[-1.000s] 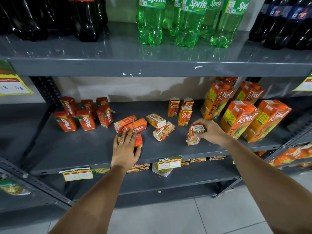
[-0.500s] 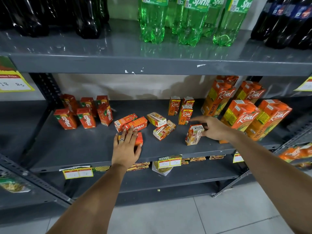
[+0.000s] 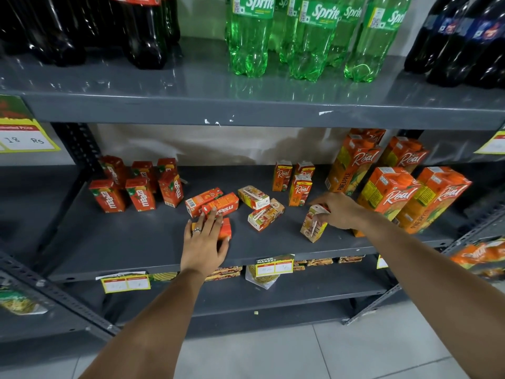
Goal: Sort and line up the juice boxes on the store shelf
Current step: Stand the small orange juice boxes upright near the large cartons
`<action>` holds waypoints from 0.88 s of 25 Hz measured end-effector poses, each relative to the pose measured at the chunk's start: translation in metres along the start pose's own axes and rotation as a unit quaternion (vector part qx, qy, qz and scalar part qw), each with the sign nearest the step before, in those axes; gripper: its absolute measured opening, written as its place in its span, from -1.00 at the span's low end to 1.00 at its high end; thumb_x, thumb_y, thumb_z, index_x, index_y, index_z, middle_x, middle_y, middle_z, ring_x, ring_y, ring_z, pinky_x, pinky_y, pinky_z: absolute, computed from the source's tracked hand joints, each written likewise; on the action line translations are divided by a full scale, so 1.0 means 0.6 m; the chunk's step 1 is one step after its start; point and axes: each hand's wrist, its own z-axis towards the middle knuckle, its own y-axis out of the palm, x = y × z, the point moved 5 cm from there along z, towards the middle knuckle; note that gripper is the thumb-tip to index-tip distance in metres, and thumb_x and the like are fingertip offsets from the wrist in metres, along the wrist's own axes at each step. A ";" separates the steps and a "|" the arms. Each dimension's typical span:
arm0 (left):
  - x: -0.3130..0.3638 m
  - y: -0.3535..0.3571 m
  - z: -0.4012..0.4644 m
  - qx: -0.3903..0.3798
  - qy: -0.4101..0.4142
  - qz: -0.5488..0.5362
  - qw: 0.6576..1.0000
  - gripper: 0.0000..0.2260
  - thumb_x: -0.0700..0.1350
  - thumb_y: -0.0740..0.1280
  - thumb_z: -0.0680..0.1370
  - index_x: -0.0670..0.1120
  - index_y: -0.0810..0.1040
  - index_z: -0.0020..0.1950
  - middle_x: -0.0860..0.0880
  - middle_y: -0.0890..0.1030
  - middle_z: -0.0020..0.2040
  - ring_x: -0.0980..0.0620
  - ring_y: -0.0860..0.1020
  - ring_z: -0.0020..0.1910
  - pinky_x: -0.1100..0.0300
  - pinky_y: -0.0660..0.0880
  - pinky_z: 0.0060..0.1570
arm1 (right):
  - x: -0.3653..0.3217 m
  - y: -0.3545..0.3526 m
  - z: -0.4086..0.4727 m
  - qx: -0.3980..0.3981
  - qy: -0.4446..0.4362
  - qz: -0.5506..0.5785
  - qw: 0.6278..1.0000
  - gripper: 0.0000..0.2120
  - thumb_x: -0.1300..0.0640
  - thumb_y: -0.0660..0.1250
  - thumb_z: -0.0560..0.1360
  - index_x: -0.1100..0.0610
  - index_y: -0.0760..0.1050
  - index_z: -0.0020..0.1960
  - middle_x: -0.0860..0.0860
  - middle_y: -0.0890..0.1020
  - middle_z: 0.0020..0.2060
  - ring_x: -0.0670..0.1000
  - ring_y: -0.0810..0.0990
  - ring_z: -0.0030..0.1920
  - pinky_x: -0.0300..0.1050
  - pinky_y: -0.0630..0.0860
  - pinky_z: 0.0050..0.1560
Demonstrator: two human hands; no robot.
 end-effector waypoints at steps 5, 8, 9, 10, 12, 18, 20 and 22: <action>-0.001 -0.001 0.000 0.003 0.000 0.005 1.000 -0.46 0.17 0.07 0.57 -0.06 0.28 0.49 -0.09 0.30 0.51 -0.15 0.31 0.45 -0.20 0.14 0.42 | -0.012 0.003 -0.012 -0.057 -0.074 0.003 0.996 -0.38 0.37 0.42 0.42 -0.04 0.41 0.39 0.01 0.37 0.44 0.07 0.32 0.44 0.06 0.35 0.40; 0.000 -0.002 0.000 0.004 0.001 0.005 1.000 -0.46 0.16 0.07 0.56 -0.07 0.30 0.48 -0.10 0.32 0.50 -0.15 0.32 0.45 -0.20 0.15 0.42 | -0.010 -0.003 -0.009 -0.044 -0.062 0.004 0.997 -0.46 0.38 0.36 0.44 -0.03 0.47 0.33 0.03 0.47 0.38 0.07 0.41 0.39 0.06 0.44 0.32; 0.000 -0.002 0.000 0.004 0.000 0.004 1.000 -0.46 0.16 0.07 0.56 -0.07 0.30 0.48 -0.10 0.32 0.50 -0.15 0.32 0.45 -0.21 0.16 0.42 | -0.006 -0.004 -0.008 -0.047 -0.046 -0.002 0.998 -0.46 0.35 0.36 0.44 -0.01 0.44 0.36 0.04 0.45 0.39 0.08 0.40 0.39 0.04 0.42 0.33; 0.000 -0.002 0.000 0.005 0.000 0.004 1.000 -0.46 0.16 0.08 0.56 -0.07 0.30 0.48 -0.10 0.33 0.50 -0.15 0.33 0.44 -0.21 0.16 0.42 | -0.002 -0.005 -0.006 -0.049 -0.029 -0.008 0.998 -0.46 0.29 0.36 0.45 0.01 0.41 0.39 0.05 0.44 0.40 0.09 0.40 0.39 0.01 0.40 0.34; 0.000 -0.002 0.000 0.008 0.001 0.004 1.000 -0.46 0.15 0.08 0.56 -0.08 0.32 0.47 -0.10 0.34 0.50 -0.16 0.34 0.43 -0.21 0.17 0.41 | 0.006 -0.005 -0.002 -0.043 0.000 -0.022 0.999 -0.50 0.11 0.38 0.50 0.06 0.39 0.41 0.08 0.45 0.39 0.11 0.42 0.36 -0.03 0.40 0.31; -0.001 0.001 0.001 0.009 0.002 0.003 1.000 -0.46 0.16 0.08 0.57 -0.07 0.31 0.48 -0.10 0.33 0.50 -0.17 0.34 0.43 -0.22 0.16 0.41 | 0.011 0.001 -0.009 -0.089 0.024 -0.051 0.994 -0.22 0.00 0.53 0.37 -0.02 0.25 0.50 0.02 0.32 0.46 0.11 0.31 0.44 0.05 0.38 0.36; -0.002 0.003 0.000 0.009 0.000 -0.004 1.000 -0.46 0.17 0.09 0.57 -0.07 0.29 0.49 -0.09 0.33 0.50 -0.17 0.34 0.44 -0.21 0.14 0.42 | 0.005 0.001 -0.009 -0.077 -0.011 -0.023 0.997 -0.32 0.18 0.52 0.38 -0.01 0.34 0.43 0.01 0.40 0.41 0.09 0.37 0.40 0.01 0.39 0.33; -0.003 0.005 0.000 0.011 0.001 -0.009 1.000 -0.46 0.17 0.08 0.58 -0.06 0.27 0.50 -0.09 0.32 0.50 -0.16 0.33 0.44 -0.21 0.12 0.43 | 0.005 -0.001 -0.006 -0.050 -0.032 -0.035 0.998 -0.50 0.22 0.47 0.42 0.01 0.46 0.32 0.03 0.51 0.31 0.08 0.47 0.32 -0.02 0.45 0.26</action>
